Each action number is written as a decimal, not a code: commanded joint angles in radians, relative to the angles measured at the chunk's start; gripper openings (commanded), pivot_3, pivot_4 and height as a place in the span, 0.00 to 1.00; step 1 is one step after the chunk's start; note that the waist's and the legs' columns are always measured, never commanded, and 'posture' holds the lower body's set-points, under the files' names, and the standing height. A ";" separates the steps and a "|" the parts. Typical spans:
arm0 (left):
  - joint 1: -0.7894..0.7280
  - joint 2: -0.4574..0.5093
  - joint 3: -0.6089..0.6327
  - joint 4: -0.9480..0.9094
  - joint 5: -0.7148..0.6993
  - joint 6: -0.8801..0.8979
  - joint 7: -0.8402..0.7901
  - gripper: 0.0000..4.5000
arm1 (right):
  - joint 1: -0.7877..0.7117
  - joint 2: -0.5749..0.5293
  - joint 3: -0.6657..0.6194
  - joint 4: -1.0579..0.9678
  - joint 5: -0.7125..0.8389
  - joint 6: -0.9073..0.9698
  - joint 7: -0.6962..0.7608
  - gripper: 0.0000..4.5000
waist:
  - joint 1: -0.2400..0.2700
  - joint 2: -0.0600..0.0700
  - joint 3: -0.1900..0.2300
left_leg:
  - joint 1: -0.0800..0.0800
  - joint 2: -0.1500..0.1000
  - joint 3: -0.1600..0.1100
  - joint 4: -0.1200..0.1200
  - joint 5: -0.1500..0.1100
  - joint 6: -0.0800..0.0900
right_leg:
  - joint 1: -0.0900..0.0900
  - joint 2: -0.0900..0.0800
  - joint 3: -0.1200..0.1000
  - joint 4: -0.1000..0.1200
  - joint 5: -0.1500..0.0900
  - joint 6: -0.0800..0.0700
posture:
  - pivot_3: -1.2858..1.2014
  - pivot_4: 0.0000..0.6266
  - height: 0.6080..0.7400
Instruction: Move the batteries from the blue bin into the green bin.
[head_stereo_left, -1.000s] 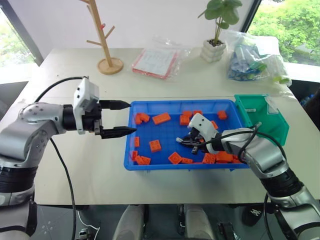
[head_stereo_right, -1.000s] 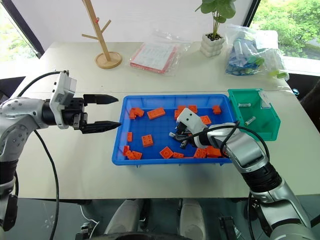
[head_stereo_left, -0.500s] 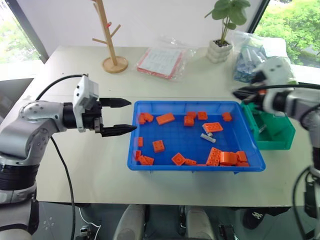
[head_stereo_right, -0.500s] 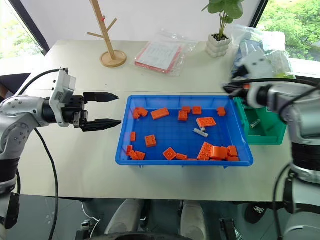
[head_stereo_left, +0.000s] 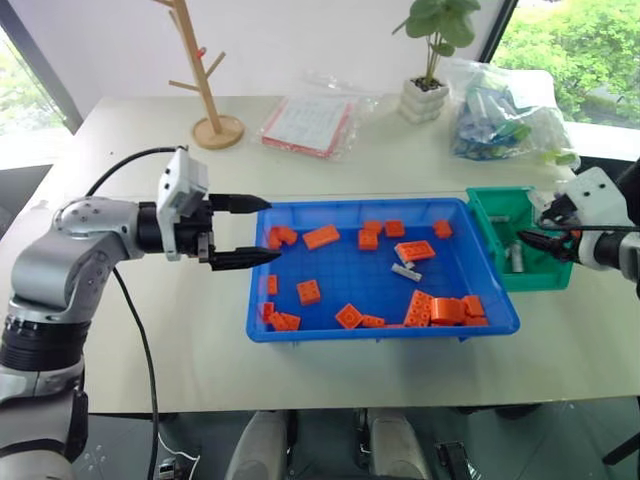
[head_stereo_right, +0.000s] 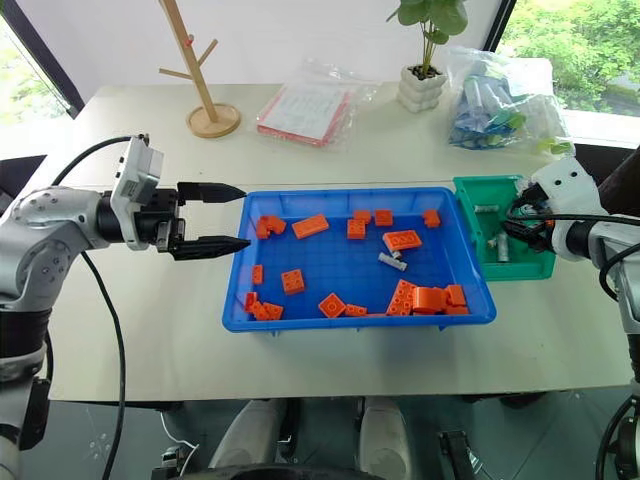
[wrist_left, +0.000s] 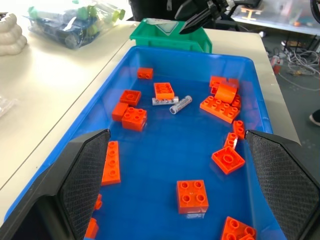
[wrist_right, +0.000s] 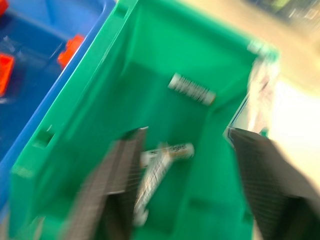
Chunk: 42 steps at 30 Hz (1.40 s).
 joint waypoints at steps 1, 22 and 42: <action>-0.024 0.001 0.013 -0.011 0.001 -0.016 0.001 1.00 | -0.066 0.010 -0.041 -0.051 0.046 -0.019 0.030 0.78 | 0.000 0.000 0.000 | 0.000 0.000 0.000 0.000 0.000 0.000 | 0.000 0.000 0.000 0.000 0.000 0.000 | 0.52 0.24 0.64; 0.001 0.017 0.030 -0.053 -0.023 0.011 0.016 1.00 | 0.017 0.280 0.109 -0.411 0.268 0.353 -0.081 0.78 | 0.004 0.000 0.000 | 0.000 0.000 -0.002 0.001 0.000 0.000 | 0.001 0.000 0.000 0.000 0.000 0.000 | 0.52 0.24 0.64; -0.018 0.016 0.028 -0.049 -0.023 0.011 0.015 1.00 | 0.054 0.322 0.184 -0.361 0.240 0.278 -0.106 0.04 | 0.005 0.000 0.000 | 0.000 0.000 -0.002 0.001 0.000 0.000 | 0.001 0.001 0.000 0.000 0.000 0.000 | 0.52 0.24 0.64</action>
